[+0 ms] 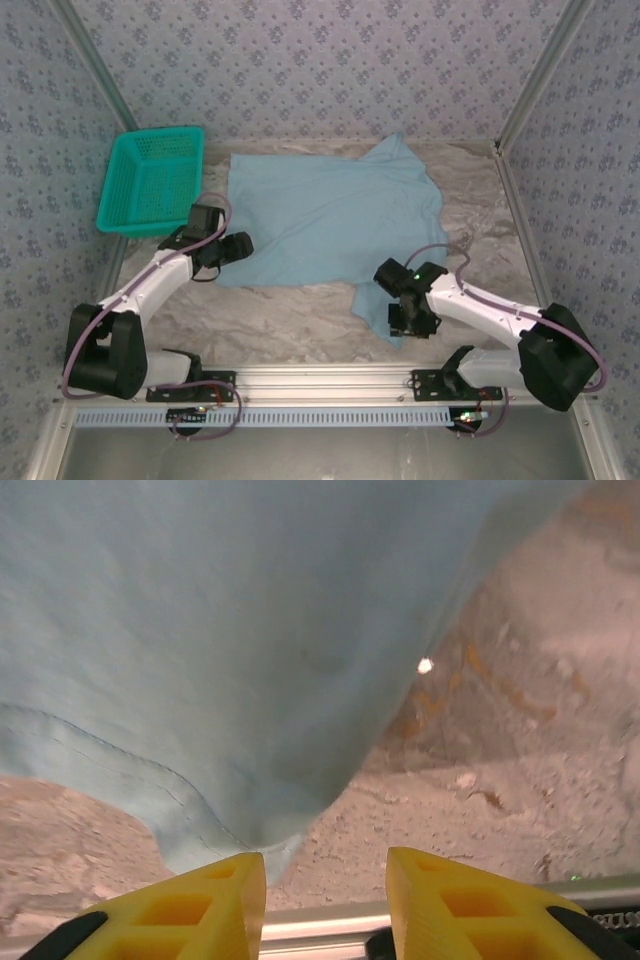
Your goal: Fold the inside-out t-shirt
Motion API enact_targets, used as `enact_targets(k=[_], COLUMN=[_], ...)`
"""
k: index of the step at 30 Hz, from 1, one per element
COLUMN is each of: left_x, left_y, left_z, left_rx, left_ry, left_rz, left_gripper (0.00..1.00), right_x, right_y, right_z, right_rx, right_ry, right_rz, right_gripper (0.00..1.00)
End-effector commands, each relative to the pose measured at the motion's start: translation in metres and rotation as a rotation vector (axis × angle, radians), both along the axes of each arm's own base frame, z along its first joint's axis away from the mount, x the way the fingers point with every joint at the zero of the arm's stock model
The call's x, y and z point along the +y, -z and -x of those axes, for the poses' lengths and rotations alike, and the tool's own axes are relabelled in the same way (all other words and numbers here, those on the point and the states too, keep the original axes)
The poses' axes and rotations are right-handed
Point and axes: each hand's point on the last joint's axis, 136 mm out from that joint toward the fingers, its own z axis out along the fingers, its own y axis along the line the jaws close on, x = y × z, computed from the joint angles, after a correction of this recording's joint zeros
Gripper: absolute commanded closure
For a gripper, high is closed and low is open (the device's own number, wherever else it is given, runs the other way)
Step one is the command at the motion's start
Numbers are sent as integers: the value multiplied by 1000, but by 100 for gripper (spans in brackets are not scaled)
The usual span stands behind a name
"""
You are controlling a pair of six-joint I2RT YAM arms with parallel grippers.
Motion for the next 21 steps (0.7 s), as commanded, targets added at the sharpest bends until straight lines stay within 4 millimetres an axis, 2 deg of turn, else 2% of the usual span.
enact_targets(k=[1,5,16,21], left_x=[-8,-8,-6,-4], left_y=[-21,-22,-26,-26], left_z=[-5,-2,0,2], left_rx=[-44,-47,-58,-57], left_ry=[9,10,11,7], left_rz=[31,29,16,7], left_gripper=[31,31,31,31], right_x=[6,17,19,12], right_y=[4,16,38,43], right_z=[12,11,13,14], right_rx=[34,41,56,55], right_ry=[77,91,80,75], right_rz=[-45,-90,-80,-45], right_gripper=[62,62,62,77])
